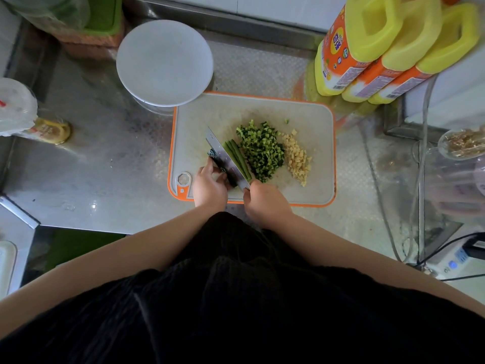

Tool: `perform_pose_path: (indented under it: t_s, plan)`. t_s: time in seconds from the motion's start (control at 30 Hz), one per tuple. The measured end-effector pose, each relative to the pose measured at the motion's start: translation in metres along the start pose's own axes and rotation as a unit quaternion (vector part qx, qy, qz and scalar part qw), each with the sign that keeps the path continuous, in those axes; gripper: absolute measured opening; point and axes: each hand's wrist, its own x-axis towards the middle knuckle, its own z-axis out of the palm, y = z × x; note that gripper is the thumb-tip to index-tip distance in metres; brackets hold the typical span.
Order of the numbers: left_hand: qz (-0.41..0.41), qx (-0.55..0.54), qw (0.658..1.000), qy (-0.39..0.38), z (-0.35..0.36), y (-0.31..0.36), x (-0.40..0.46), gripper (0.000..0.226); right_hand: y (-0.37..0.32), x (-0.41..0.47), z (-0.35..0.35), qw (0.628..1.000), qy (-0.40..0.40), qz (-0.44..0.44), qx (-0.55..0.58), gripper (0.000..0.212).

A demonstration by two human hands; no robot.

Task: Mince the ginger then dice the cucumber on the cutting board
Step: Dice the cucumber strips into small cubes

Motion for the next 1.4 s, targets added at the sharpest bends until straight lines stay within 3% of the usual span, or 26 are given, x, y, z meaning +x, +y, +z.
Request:
perform_pose_path:
  t_s: [0.17,0.3,0.63,0.87,1.13,1.4]
  plan:
    - [0.008,0.006,1.000,-0.002,-0.001,-0.002,0.000,0.035,-0.001,0.001,0.002,1.000,-0.007,0.006,0.003,0.027]
    - [0.000,0.004,1.000,0.006,0.001,-0.003,0.000,0.049,-0.003,0.002,0.005,1.000,-0.011,0.018,0.009,0.028]
    - [0.005,0.017,1.000,0.007,0.000,0.000,-0.002,0.052,-0.010,0.001,0.005,1.000,-0.002,0.014,-0.019,0.024]
    - [-0.013,0.012,1.000,0.009,-0.001,0.007,-0.003,0.047,-0.022,0.006,0.003,1.000,0.000,0.015,-0.027,0.012]
    - [-0.009,0.024,1.000,0.006,-0.001,0.005,-0.003,0.037,-0.023,-0.001,-0.001,0.999,-0.006,0.027,-0.033,0.011]
    - [-0.003,0.024,1.000,0.009,-0.001,0.007,-0.004,0.041,-0.024,0.005,0.003,0.999,-0.006,0.027,-0.037,0.013]
